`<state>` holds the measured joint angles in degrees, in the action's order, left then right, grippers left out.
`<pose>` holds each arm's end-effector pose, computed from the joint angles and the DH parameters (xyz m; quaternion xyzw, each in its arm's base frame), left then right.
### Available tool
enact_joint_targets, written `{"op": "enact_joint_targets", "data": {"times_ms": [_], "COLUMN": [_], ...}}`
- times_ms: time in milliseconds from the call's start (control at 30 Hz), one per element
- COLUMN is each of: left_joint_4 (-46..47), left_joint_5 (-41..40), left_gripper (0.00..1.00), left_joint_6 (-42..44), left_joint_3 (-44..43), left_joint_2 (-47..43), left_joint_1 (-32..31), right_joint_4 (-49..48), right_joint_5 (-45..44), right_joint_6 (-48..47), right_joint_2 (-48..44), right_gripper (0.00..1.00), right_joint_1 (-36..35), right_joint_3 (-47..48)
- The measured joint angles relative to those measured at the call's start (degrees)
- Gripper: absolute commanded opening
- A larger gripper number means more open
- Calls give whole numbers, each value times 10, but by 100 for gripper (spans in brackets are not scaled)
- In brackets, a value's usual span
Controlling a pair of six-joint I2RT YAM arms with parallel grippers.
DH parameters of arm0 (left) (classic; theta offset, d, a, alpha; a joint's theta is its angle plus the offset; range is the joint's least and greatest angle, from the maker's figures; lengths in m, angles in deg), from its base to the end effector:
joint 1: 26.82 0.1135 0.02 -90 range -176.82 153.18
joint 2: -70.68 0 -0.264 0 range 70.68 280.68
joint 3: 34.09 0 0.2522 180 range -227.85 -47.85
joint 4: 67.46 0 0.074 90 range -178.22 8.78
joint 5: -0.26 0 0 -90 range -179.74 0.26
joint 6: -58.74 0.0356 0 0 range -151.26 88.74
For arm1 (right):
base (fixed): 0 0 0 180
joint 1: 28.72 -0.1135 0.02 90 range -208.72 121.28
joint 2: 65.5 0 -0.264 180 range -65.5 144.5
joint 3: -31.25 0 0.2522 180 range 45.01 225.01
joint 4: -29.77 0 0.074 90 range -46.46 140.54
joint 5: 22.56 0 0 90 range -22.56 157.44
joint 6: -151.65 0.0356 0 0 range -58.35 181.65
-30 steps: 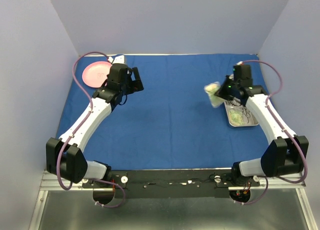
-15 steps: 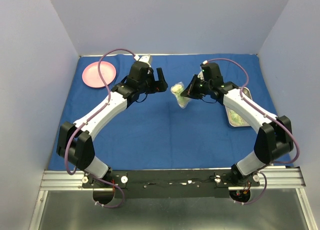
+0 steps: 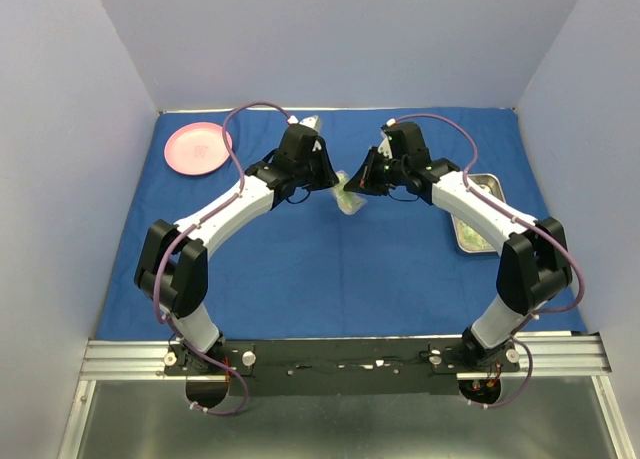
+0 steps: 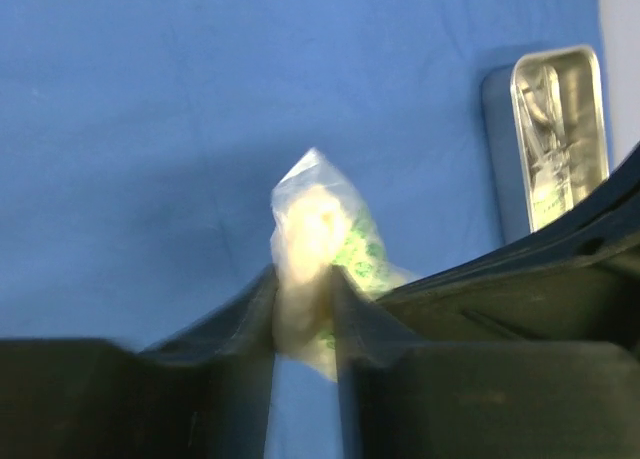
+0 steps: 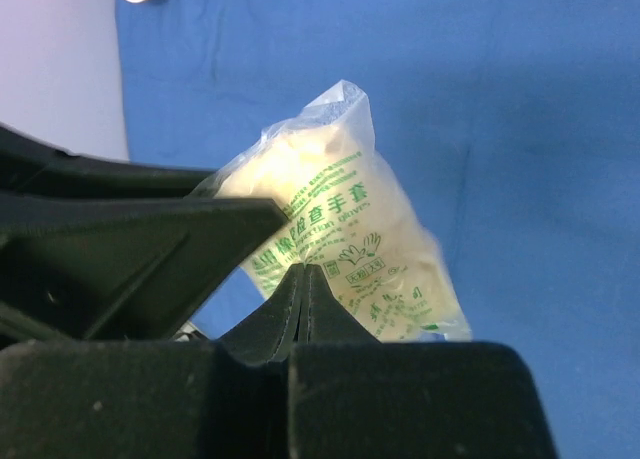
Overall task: Open and lay out the surgical kit
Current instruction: Place the medical item in the surgical kit.
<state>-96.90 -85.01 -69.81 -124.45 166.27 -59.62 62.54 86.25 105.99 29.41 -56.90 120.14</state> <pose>0.3236 -0.2121 0.2910 -0.0252 0.8848 -0.3002 0.3555 0.3272 0.1883 0.2826 0.0551 0.8908 0.3710 0.2566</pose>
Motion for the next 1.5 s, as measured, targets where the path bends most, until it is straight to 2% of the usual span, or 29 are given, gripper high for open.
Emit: {"op": "enact_joint_targets", "data": {"times_ms": [33, 100, 133, 167, 233, 267, 333, 367, 467, 567, 733, 933, 1067, 1300, 1500], "left_joint_4": [-2, -4, -6, -6, -7, -7, -6, -6, -4, -3, -9, -54, -88, -161, -187], "left_joint_5": [1, 1, 0, 1, 3, 3, 7, 12, 27, 72, 132, 215, 247, 227, 174], "left_gripper": [7, 3, 2, 0, 0, 0, 0, 0, 0, 0, 0, 0, 6, 11, 24], "left_joint_6": [-2, 2, 5, 8, 17, 22, 38, 50, 80, 126, 205, 297, 341, 421, 474], "left_joint_3": [-4, -10, -16, -19, -25, -25, -26, -26, -26, -28, -71, -206, -266, -392, -442], "left_joint_2": [2, 3, 3, 3, 3, 3, 3, 3, 3, 10, 72, 223, 298, 396, 437], "left_joint_1": [0, -1, 0, 0, 4, 8, 23, 35, 70, 121, 188, 243, 265, 277, 278], "right_joint_4": [0, 0, 0, -1, 0, 1, 6, 10, 27, 46, 70, 90, 109, 121, 126], "right_joint_5": [0, 2, 3, 6, 7, 8, 6, 4, -16, -46, -90, -120, -144, -165, -179], "right_joint_6": [-2, -5, -8, -11, -20, -25, -39, -47, -78, -104, -143, -176, -195, -206, -209], "right_joint_2": [2, 7, 9, 10, 11, 11, 11, 10, 2, -16, -53, -81, -98, -131, -139], "right_gripper": [1, 9, 13, 23, 32, 42, 54, 64, 80, 86, 89, 89, 89, 89, 89], "right_joint_1": [0, -1, -1, -2, -3, -3, -3, -3, -3, -3, -3, 1, 6, 16, 16], "right_joint_3": [2, 5, 6, 7, 7, 7, 7, 7, 7, 4, -15, -58, -80, -101, -113]}}
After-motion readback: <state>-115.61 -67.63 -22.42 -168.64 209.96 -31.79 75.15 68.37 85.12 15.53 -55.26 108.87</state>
